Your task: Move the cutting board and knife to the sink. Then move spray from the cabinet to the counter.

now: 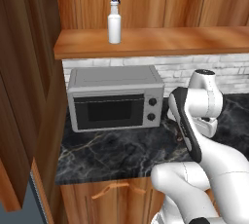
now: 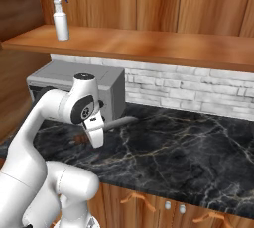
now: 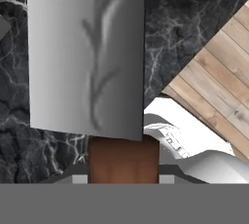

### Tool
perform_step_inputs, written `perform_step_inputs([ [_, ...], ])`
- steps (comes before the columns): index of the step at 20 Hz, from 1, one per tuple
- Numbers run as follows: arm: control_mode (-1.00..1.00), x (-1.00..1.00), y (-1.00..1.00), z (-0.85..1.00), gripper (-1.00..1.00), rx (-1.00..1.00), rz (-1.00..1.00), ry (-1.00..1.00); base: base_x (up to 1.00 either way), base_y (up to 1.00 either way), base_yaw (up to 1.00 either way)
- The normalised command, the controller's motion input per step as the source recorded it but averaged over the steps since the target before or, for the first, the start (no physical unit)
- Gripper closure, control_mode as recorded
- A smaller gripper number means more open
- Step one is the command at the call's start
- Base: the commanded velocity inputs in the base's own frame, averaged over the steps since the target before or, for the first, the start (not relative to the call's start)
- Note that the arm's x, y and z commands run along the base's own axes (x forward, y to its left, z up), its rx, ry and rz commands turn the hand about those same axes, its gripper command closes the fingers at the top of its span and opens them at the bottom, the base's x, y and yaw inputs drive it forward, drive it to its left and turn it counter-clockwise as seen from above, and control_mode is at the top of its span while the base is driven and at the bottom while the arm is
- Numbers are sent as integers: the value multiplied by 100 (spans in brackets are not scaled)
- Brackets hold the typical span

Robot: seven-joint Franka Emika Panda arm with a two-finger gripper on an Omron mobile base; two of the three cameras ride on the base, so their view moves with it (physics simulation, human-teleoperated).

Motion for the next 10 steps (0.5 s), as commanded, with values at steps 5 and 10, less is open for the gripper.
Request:
perform_step_inputs([
  [5,100,0,0,0,100,0,0,0,-40,-6,-1],
  [10,100,0,0,0,100,0,0,0,-50,-3,-8],
])
